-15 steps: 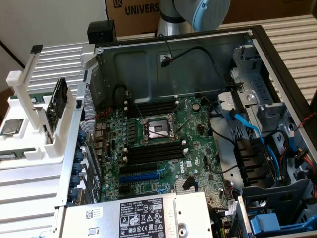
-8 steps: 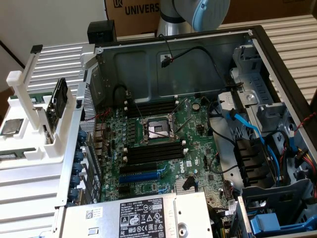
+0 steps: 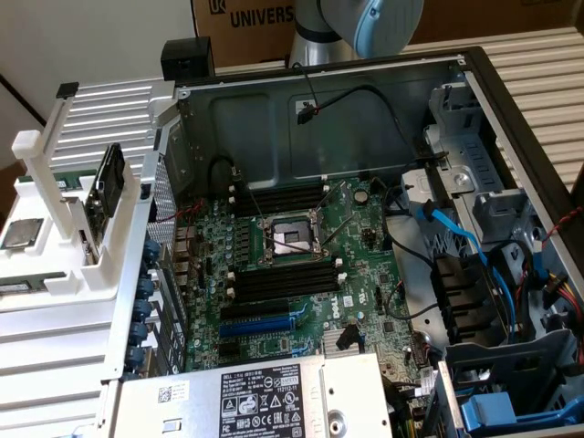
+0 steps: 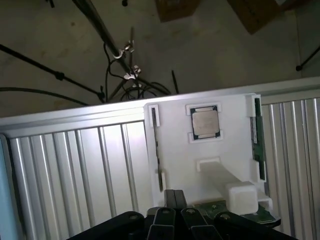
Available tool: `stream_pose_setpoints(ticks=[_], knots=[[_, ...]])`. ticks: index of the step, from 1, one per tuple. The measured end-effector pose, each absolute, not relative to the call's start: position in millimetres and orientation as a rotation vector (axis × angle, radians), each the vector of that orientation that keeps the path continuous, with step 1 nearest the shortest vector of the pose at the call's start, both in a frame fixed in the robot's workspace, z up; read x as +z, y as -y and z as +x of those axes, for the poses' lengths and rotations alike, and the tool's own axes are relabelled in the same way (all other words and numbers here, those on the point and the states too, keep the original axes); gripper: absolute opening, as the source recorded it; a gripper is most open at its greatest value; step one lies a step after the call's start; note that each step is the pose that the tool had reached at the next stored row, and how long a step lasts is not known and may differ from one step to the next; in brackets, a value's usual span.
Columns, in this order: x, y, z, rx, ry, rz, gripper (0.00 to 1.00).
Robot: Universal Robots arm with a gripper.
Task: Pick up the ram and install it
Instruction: 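Pick up the ram and move it above insertion slot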
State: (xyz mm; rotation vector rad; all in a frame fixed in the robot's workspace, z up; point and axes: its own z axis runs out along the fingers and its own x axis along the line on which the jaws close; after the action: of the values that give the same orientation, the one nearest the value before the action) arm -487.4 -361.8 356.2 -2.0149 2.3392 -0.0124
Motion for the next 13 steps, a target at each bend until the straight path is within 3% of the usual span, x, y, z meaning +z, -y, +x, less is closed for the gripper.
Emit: stream_pose_setpoints(ticks=[11,12,13], knots=[[328.0,361.8,-487.5,-0.025,-2.323,-2.019,0.11],[326.5,361.8,-487.5,-0.027,-2.322,-2.018,0.18],[324.9,361.8,-487.5,-0.028,-2.320,-2.018,0.18]])
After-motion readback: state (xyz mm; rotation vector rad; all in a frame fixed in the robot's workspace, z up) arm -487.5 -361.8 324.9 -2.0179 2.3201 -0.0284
